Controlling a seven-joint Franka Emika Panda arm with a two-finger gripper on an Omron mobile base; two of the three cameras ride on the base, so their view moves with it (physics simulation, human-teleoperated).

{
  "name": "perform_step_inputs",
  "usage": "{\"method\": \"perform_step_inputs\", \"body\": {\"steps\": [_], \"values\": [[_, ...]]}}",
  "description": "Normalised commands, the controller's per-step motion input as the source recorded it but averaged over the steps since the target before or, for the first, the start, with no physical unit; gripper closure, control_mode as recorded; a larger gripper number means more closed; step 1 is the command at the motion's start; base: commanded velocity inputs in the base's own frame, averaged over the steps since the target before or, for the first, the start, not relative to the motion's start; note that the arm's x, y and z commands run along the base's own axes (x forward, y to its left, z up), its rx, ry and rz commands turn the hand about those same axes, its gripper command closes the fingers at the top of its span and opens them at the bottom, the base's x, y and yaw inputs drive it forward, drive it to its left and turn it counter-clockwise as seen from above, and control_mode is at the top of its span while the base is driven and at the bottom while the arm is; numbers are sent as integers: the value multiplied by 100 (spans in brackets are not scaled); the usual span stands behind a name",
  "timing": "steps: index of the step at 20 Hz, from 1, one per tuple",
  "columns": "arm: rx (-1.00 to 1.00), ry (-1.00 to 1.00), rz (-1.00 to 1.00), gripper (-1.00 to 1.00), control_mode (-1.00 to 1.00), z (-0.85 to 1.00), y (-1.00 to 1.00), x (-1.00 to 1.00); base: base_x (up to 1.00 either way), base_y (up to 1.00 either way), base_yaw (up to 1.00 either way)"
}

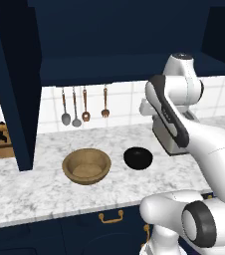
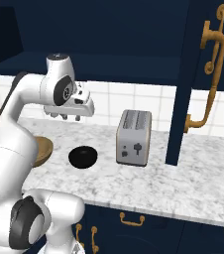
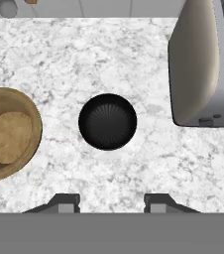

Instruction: Pick up the bowls on the counter and stack them on top of one another in the open cabinet. Place the smaller bowl on top of the larger bowl.

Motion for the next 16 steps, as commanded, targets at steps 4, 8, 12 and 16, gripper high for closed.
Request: {"method": "perform_step_inputs", "body": {"steps": [4, 8, 12, 16], "values": [[-7, 4, 0, -100, -100, -13, 24, -6, 0, 0, 0], [-16, -1, 7, -100, -100, -98, 75, -36, 0, 0, 0], [-2, 1, -2, -100, -100, -100, 28, -2, 0, 0, 0], [16, 0, -39, -100, -100, -93, -33, 0, 0, 0, 0]]}}
